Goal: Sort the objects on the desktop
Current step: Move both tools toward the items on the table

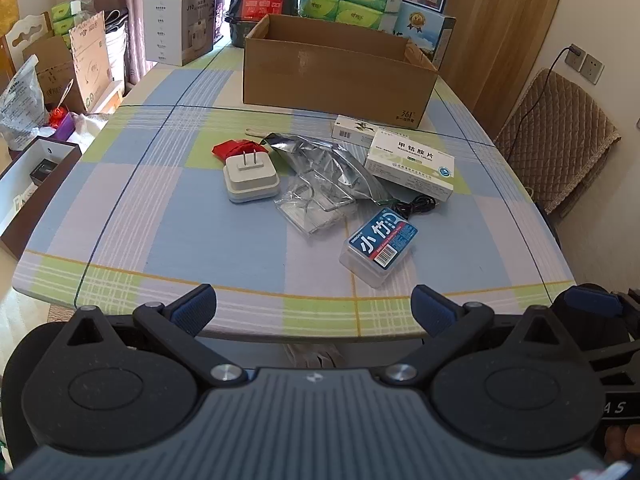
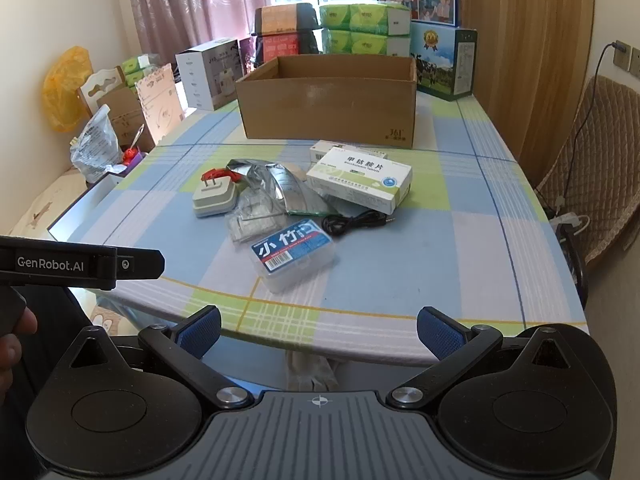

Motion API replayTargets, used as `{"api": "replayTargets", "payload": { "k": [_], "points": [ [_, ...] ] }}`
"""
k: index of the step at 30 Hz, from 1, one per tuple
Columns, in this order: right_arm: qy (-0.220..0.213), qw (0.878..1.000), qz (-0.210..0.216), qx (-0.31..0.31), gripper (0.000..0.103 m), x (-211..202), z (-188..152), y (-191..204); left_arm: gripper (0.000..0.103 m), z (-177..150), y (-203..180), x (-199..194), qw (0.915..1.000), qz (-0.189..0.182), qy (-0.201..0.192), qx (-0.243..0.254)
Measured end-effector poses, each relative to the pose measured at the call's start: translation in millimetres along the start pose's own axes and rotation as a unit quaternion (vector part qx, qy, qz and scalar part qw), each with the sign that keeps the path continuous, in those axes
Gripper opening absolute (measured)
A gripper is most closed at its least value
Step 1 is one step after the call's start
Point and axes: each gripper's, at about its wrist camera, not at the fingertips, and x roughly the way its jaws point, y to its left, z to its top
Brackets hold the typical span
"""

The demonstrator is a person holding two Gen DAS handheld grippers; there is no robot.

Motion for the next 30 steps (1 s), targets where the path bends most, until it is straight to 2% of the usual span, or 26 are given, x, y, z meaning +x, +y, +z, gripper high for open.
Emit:
{"api": "replayTargets", "payload": {
  "k": [30],
  "points": [
    [0.023,0.999,0.024,-0.026,0.101,37,5,3,0.102,18,13,22,0.9999,0.001,0.015,0.007]
  ]
}}
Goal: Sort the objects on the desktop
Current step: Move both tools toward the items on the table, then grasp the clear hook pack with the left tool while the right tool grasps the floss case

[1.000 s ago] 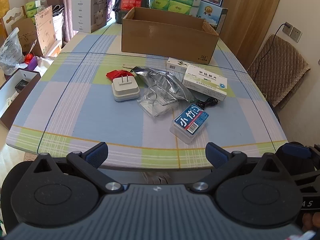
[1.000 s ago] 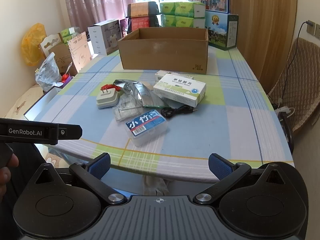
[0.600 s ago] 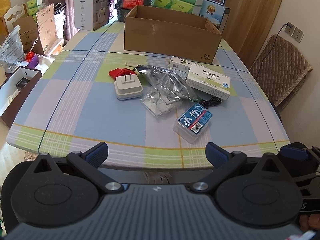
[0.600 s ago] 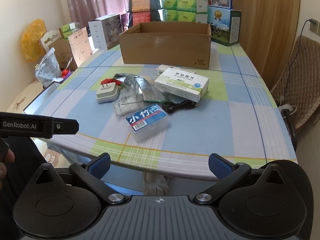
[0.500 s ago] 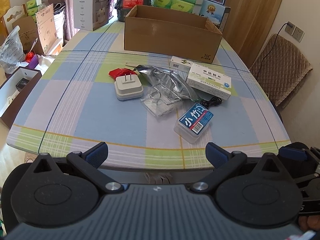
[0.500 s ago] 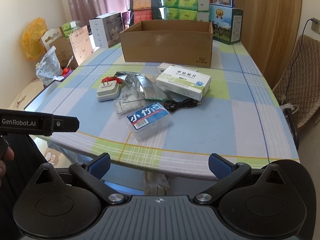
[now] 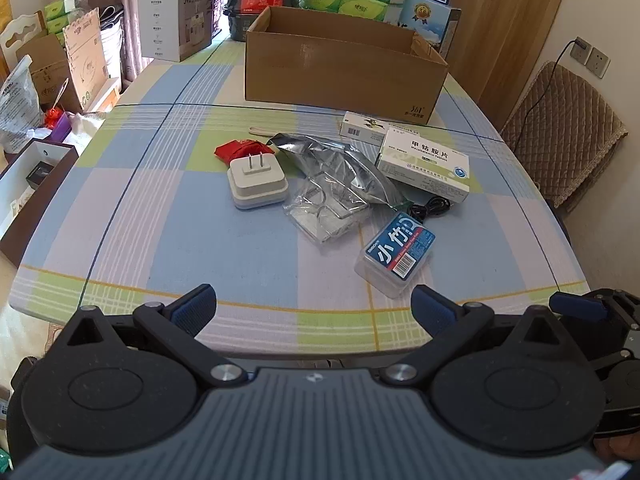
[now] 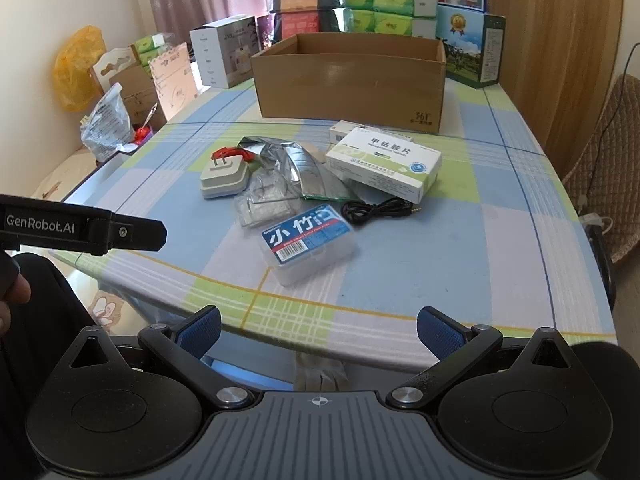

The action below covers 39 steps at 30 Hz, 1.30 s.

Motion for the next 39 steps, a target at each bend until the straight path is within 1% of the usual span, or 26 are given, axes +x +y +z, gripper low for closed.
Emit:
{"api": "replayTargets", "payload": {
  "k": [7,11,14,18,22,25,27,29,32,39],
  "points": [
    [0.0,0.999,0.013,-0.029,0.101,14,11,1,0.102,10,3,12,0.9999,0.002,0.008,0.01],
    [0.001,0.998,0.012,-0.054,0.101,27,18,4,0.102,19,5,24,0.9993,-0.004,0.011,0.036],
    [0.006,0.997,0.021,-0.075,0.101,38,23,3,0.102,27,6,35,0.9977,-0.008,0.017,0.065],
    [0.015,0.993,0.032,-0.112,0.101,56,26,3,0.102,36,6,52,0.993,-0.02,0.03,0.112],
    [0.019,0.99,0.038,-0.136,0.101,72,31,1,0.102,43,8,70,0.9867,-0.042,0.044,0.151],
    [0.021,0.986,0.044,-0.159,0.101,85,34,-1,0.102,48,10,83,0.9818,-0.059,0.051,0.173],
    [0.024,0.983,0.049,-0.175,0.1,95,37,-2,0.102,50,12,91,0.9788,-0.065,0.055,0.186],
    [0.027,0.981,0.051,-0.186,0.095,105,40,-3,0.101,52,13,99,0.976,-0.068,0.054,0.2],
    [0.036,0.979,0.056,-0.194,0.088,120,44,-6,0.101,55,16,109,0.9744,-0.074,0.058,0.204],
    [0.048,0.974,0.076,-0.209,0.087,147,50,-9,0.101,58,18,124,0.9709,-0.094,0.06,0.212]
  ]
}}
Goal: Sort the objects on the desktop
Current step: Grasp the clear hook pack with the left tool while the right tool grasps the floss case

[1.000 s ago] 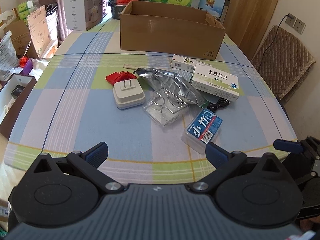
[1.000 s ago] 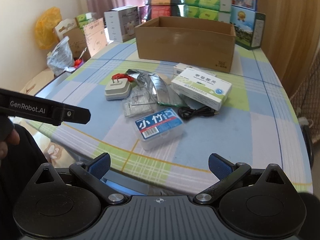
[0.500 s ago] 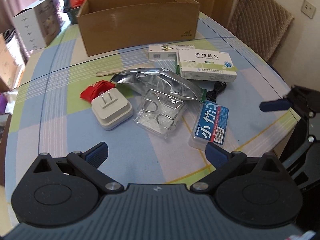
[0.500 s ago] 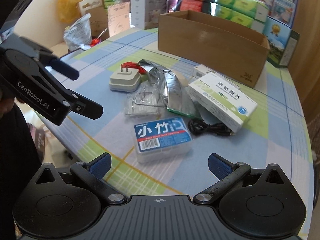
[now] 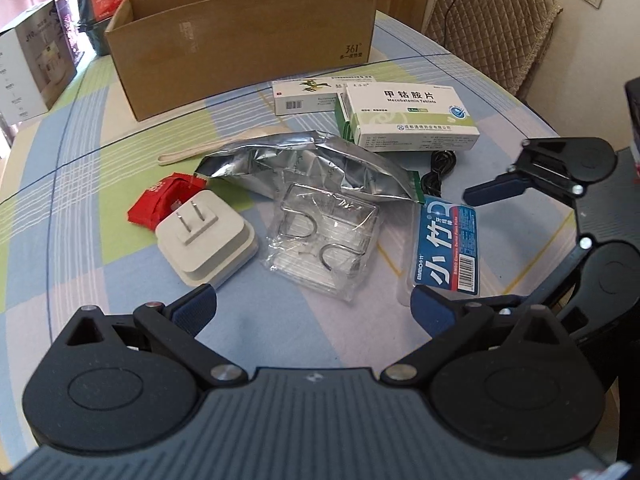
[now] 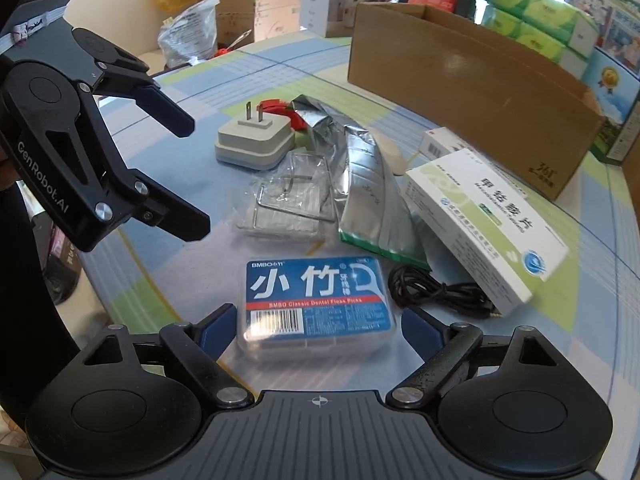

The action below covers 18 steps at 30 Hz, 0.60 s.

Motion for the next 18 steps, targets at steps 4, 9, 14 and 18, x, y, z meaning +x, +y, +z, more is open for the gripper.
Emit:
{"api": "replayTargets", "payload": {
  "k": [4,9,14,18],
  "points": [
    [0.005,1.0,0.009,0.002,0.086,9,2,-4,0.101,0,-1,5,0.9999,-0.008,-0.002,0.01],
    [0.008,1.0,0.0,0.029,0.084,5,-1,-9,0.101,3,-2,13,0.9998,-0.012,-0.003,0.015],
    [0.012,0.997,-0.037,0.067,0.084,-9,-13,-19,0.1,9,-9,24,0.9994,-0.013,-0.012,0.03],
    [0.006,0.993,-0.058,0.101,0.084,-19,-21,-29,0.099,16,-15,36,0.998,-0.001,-0.02,0.06]
  ]
}}
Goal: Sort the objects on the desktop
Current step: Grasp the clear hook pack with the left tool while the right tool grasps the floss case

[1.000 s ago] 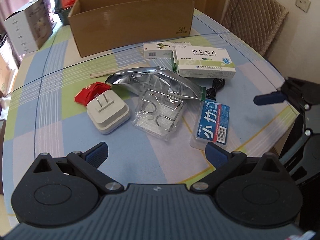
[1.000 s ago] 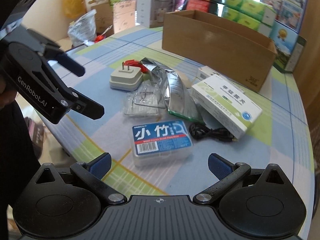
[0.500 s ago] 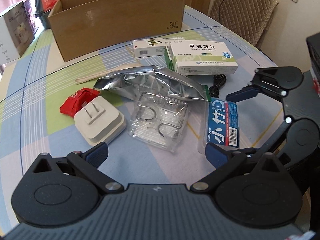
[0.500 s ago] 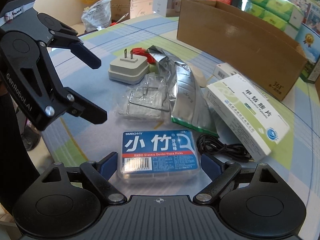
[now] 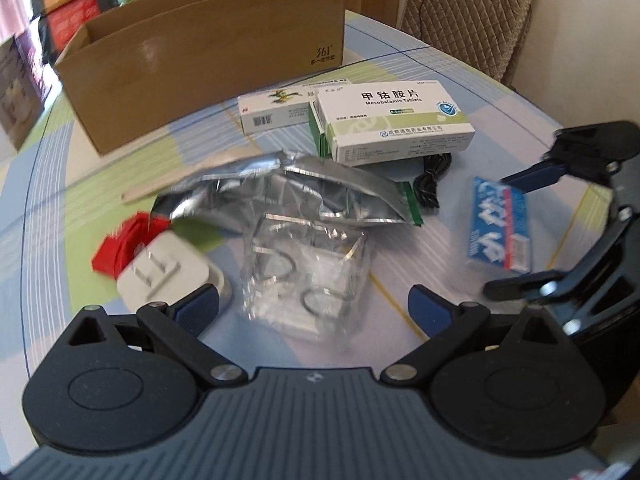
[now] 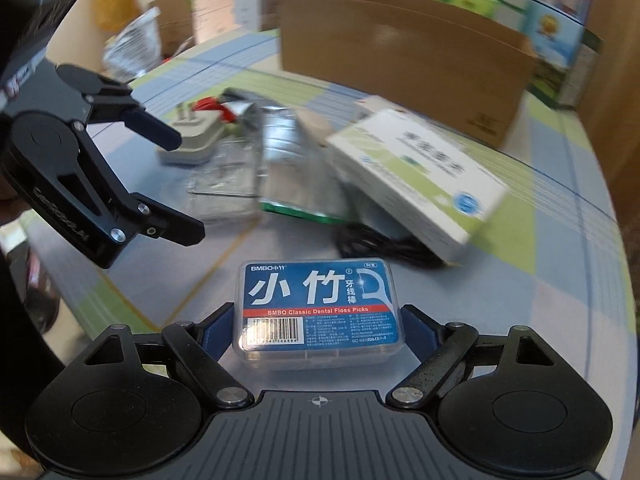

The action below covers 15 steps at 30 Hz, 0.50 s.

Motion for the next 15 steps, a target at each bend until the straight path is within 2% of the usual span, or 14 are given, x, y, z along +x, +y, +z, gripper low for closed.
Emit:
{"api": "replayTargets", "payload": {
  "k": [4,9,11,13,15],
  "points": [
    [-0.003,1.0,-0.01,0.02,0.084,-4,-3,-8,0.095,6,-2,13,0.9995,0.003,0.001,0.03],
    [-0.003,0.999,-0.013,0.048,0.084,-4,-5,-13,0.092,13,1,26,0.9996,-0.002,0.003,0.027],
    [-0.002,0.998,-0.014,0.053,0.084,-4,-5,-13,0.088,15,2,30,0.9997,-0.006,0.006,0.022],
    [-0.001,0.998,-0.016,0.058,0.084,-4,-6,-14,0.077,17,1,33,0.9997,-0.009,0.013,0.018],
    [0.0,0.998,-0.016,0.062,0.084,-4,-6,-14,0.072,18,-1,35,0.9997,0.001,0.018,0.019]
  ]
}}
